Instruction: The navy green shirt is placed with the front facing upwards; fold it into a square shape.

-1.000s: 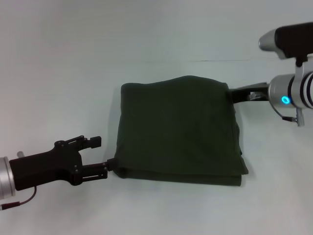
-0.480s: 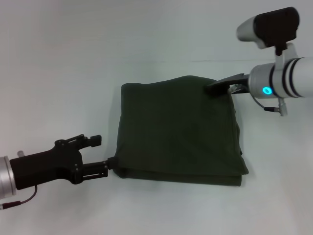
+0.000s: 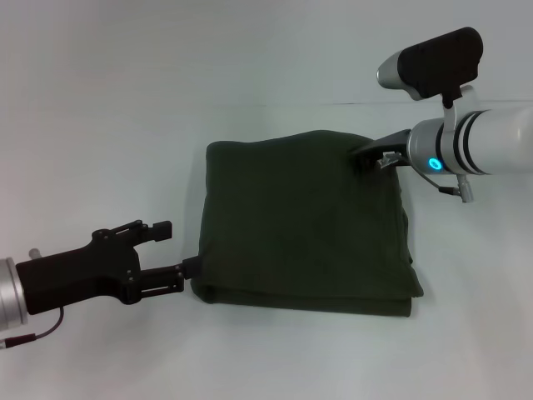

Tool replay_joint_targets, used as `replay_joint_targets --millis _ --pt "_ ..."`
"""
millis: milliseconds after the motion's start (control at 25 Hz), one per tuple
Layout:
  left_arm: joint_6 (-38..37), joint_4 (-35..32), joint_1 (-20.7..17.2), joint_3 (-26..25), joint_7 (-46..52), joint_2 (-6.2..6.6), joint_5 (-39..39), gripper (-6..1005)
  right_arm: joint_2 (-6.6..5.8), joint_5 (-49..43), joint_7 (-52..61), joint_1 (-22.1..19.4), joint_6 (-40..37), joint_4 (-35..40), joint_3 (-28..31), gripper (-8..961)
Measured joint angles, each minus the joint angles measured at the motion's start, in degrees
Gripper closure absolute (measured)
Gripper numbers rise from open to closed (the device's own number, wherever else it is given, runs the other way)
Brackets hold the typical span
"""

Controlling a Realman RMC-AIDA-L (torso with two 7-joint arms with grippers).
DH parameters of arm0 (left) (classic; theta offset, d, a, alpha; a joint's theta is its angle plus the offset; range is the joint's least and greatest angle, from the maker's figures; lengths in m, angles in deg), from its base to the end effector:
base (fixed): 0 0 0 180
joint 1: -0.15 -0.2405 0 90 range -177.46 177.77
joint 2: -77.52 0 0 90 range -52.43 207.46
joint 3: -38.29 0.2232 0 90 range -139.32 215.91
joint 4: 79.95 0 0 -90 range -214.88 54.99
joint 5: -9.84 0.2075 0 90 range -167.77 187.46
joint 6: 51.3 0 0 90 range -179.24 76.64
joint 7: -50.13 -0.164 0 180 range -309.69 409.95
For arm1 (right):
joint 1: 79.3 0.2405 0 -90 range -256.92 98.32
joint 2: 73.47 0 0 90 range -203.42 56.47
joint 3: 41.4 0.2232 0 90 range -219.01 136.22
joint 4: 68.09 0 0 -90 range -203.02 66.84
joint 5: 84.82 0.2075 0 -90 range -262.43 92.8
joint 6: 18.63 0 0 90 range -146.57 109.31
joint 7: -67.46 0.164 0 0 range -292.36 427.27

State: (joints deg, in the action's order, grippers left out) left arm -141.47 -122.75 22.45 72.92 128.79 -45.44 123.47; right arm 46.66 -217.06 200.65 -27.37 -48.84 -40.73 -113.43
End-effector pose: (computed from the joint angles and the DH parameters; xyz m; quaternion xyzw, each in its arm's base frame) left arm -0.2543 0.2947 0.0043 -0.9086 -0.2619 -0.2706 0.1806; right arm 0.1925 0.4480 -0.0606 -0.8621 0.3588 0.0160 0.3574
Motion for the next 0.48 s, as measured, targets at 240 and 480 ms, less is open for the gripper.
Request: replay_joint_targets --millis 240,480 --pt "0.0 0.0 0.28 0.0 0.1 0.08 -0.01 122 -0.4 -0.02 0.39 -0.88 0.59 -0.55 0.06 938" --pt "-0.02 0.0 0.3 0.0 0.34 0.09 -0.01 122 -0.77 -0.05 0.59 -2.8 1.03 0.0 0.92 937"
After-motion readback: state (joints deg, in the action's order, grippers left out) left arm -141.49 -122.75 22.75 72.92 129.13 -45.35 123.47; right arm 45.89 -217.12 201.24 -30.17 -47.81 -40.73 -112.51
